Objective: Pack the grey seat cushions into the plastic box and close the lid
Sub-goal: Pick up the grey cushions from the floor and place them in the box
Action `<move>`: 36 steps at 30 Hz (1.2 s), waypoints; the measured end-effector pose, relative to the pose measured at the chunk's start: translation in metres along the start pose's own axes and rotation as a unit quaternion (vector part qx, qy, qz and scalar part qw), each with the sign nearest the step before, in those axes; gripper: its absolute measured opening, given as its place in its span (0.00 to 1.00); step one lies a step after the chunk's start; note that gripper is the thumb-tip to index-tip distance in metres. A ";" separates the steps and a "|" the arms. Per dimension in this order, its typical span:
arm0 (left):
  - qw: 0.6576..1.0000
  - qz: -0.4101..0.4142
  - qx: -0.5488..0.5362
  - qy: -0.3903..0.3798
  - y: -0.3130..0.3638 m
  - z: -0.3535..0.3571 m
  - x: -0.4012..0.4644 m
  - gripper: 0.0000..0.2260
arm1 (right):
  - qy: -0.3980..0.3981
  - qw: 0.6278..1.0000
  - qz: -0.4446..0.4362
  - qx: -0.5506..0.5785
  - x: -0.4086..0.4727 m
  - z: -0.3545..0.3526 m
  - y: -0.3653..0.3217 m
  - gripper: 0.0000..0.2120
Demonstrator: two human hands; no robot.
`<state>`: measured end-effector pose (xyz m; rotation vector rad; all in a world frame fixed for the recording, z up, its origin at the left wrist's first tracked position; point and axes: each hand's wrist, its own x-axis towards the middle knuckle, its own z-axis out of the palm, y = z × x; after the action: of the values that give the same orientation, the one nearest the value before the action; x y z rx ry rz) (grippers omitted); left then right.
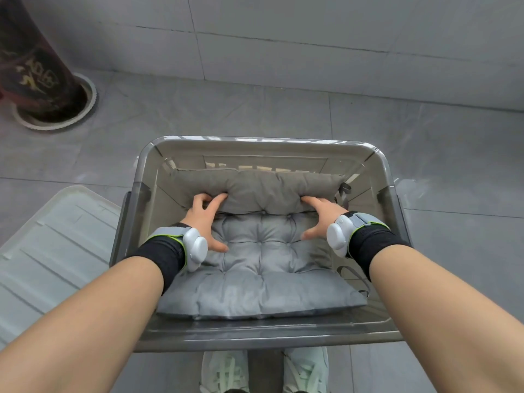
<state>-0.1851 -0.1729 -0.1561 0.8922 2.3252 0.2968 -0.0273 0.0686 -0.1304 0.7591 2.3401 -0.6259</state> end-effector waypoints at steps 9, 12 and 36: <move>1.000 0.013 -0.010 -0.025 -0.009 -0.004 0.000 0.52 | -0.017 1.000 0.003 0.020 -0.010 -0.001 0.003 0.46; 0.999 0.006 -0.023 -0.029 -0.003 -0.013 -0.006 0.50 | -0.005 0.999 0.018 0.036 -0.017 -0.007 -0.002 0.42; 0.993 -0.018 -0.088 0.072 0.019 -0.138 -0.145 0.35 | 0.111 0.986 -0.071 0.103 -0.146 -0.106 -0.132 0.26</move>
<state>-0.1775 -0.2535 0.0284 0.7624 2.3987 0.5591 -0.0568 -0.0182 0.0732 0.7916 2.5779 -0.8969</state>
